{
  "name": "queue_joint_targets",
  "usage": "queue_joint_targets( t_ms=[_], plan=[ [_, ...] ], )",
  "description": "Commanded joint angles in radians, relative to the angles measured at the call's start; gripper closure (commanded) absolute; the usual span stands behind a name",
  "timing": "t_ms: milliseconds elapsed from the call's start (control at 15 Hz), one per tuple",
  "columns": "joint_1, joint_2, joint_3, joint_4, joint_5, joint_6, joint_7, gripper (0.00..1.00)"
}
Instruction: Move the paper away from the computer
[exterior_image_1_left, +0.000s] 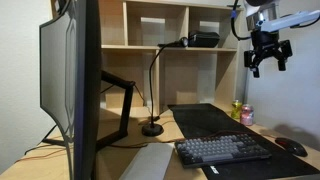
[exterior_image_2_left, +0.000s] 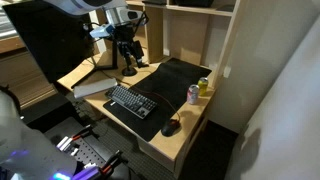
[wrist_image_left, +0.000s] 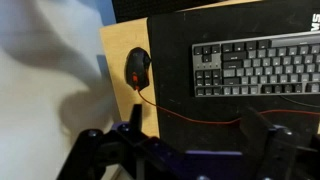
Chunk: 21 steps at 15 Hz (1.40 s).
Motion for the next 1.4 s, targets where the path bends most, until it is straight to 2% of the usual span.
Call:
queue_joint_targets(
  t_ms=[0, 133, 200, 267, 333, 533, 667, 733, 800, 933, 1133, 1200, 1333],
  plan=[
    [0.018, 0.001, -0.016, 0.002, -0.006, -0.004, 0.005, 0.0],
    [-0.023, 0.137, 0.011, 0.095, -0.054, -0.051, 0.166, 0.0],
    [-0.015, 0.22, 0.01, 0.125, -0.049, -0.057, 0.191, 0.0],
    [0.015, 0.254, -0.008, 0.129, 0.0, -0.051, 0.144, 0.0],
    [0.047, 0.298, -0.027, 0.12, 0.075, 0.051, 0.075, 0.0],
    [0.097, 0.454, -0.013, 0.125, 0.245, 0.23, 0.016, 0.0],
    [0.127, 0.544, 0.005, 0.121, 0.388, 0.343, -0.069, 0.0],
    [0.13, 0.551, 0.015, 0.113, 0.465, 0.359, -0.134, 0.0],
    [0.141, 0.509, -0.012, 0.093, 0.372, 0.329, -0.044, 0.0],
    [0.152, 0.559, 0.001, 0.103, 0.437, 0.36, -0.095, 0.0],
    [0.151, 0.558, 0.0, 0.113, 0.443, 0.36, -0.102, 0.0],
    [0.122, 0.592, 0.034, 0.138, 0.596, 0.319, -0.21, 0.0],
    [0.115, 0.617, 0.051, 0.136, 0.732, 0.294, -0.297, 0.0]
  ],
)
